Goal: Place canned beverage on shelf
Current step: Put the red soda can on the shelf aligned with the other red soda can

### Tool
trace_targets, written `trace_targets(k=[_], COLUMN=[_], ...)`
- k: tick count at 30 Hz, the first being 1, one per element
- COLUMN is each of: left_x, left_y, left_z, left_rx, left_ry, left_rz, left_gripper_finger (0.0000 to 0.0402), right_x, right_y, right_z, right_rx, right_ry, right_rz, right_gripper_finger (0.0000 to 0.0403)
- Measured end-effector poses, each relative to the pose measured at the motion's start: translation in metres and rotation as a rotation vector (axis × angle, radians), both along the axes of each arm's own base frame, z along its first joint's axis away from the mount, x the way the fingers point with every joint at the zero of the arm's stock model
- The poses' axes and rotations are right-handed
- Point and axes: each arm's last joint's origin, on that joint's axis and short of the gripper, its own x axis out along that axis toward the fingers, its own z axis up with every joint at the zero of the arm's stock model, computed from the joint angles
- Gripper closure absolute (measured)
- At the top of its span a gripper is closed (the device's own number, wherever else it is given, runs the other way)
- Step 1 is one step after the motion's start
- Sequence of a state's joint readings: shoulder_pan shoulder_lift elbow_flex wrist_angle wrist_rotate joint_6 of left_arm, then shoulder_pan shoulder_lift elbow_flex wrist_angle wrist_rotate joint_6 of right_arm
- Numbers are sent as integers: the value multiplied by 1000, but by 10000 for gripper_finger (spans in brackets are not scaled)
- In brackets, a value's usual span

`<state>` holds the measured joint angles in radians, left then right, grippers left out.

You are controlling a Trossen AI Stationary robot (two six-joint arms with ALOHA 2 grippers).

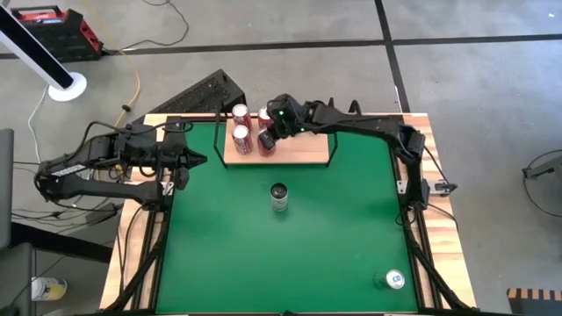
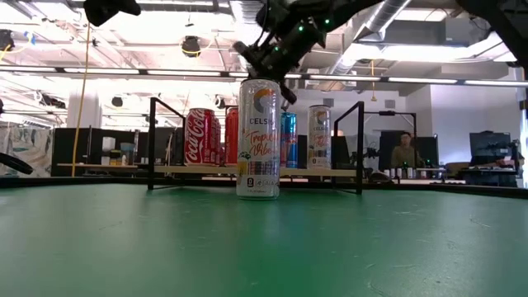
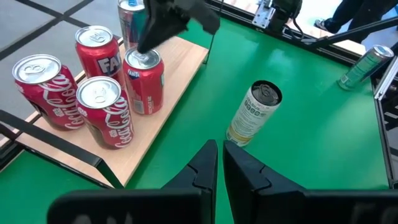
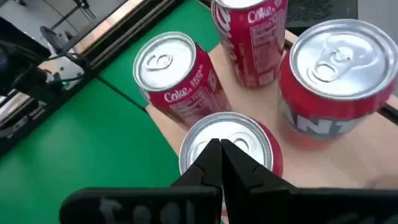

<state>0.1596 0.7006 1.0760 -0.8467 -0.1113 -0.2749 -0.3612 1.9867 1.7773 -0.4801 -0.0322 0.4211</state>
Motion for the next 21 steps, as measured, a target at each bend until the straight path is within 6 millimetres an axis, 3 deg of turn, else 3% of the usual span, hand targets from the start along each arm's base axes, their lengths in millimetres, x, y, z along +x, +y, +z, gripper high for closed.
trace_targets(k=[21], left_x=[0], left_y=[0], left_z=[0], left_rx=[-5], left_ry=[-2], left_rz=[4], left_gripper_finger=[391], right_x=[-2], right_y=[-2], right_z=[1], right_rx=[-31], right_ry=[18], right_rz=[-108], right_gripper_finger=[381])
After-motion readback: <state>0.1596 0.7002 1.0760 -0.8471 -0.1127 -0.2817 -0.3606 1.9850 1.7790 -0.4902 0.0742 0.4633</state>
